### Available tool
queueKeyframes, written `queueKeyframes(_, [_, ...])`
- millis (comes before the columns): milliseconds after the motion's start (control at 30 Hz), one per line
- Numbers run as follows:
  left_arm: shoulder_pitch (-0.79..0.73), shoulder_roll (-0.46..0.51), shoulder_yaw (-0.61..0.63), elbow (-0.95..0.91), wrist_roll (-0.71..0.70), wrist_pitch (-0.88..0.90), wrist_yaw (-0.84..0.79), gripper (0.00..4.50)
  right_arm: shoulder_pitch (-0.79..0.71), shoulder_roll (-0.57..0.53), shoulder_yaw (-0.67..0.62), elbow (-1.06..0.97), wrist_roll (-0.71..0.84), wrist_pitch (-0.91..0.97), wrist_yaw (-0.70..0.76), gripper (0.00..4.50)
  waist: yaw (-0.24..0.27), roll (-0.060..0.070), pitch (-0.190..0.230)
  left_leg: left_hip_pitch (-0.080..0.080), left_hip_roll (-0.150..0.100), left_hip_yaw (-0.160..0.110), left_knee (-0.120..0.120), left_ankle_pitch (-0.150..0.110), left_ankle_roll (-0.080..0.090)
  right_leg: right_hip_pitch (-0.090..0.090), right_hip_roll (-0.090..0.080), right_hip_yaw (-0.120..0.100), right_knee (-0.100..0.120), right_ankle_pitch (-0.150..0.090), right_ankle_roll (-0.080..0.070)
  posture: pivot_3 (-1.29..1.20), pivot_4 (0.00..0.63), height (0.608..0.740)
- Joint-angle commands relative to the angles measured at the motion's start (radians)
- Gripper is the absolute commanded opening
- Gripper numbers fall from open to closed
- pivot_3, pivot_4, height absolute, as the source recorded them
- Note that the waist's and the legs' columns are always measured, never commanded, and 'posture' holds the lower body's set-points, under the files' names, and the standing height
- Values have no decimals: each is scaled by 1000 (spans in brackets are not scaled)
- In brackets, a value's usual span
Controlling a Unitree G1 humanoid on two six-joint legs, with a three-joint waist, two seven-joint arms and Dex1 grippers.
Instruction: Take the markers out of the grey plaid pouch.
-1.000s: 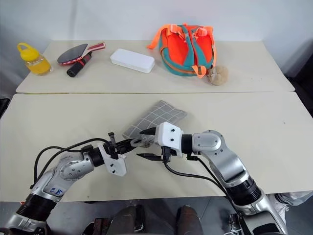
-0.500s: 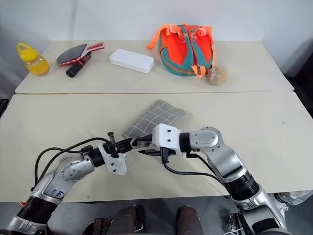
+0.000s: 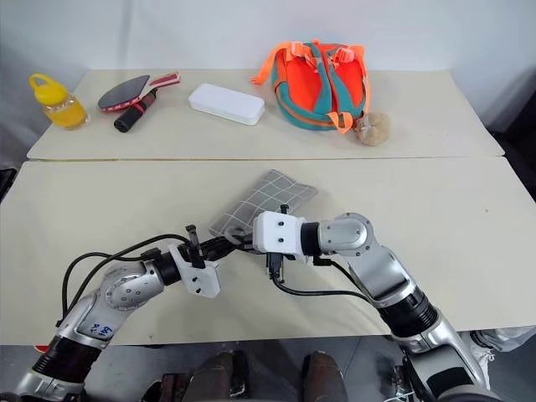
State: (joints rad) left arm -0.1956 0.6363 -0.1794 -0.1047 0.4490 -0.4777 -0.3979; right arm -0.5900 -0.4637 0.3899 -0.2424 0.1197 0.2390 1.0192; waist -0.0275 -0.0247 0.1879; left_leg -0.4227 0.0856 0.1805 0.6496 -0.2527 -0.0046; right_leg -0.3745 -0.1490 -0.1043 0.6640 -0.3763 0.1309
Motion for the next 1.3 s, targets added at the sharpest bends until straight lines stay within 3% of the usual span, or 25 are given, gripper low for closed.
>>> queueKeyframes(33, [22,-9,-24,9,7,9,-12,0,-12,13,-19,-24,27,-2,2,21,0,0,0,0,0,0,0,0,0,0,0,0,0,0,0,0,150,740])
queueKeyframes(300, [62,14,37,0,-82,4,-16,0,28,41,-182,-64,213,133,-52,21,-1,0,0,0,0,0,0,0,0,0,0,0,0,0,0,0,150,740])
queueKeyframes(533, [88,11,88,-27,-204,-32,-13,0,88,51,-245,-38,279,182,-107,21,-2,0,0,0,0,0,-1,0,0,0,0,0,0,0,0,0,150,740])
queueKeyframes(700, [124,14,126,-48,-303,-51,-37,0,92,60,-279,9,280,174,-162,21,-3,0,0,0,0,0,-1,0,0,0,0,0,0,0,0,0,150,740])
queueKeyframes(867, [152,11,146,-54,-317,-79,-36,0,95,55,-315,57,288,158,-174,21,-2,0,0,0,0,0,-1,0,0,0,0,0,-1,0,0,0,150,740])
queueKeyframes(1300, [242,3,255,-79,-509,-87,-80,0,13,-38,-401,377,121,-54,-274,21,-3,0,0,0,0,0,-1,0,0,0,0,0,-1,0,0,0,150,740])
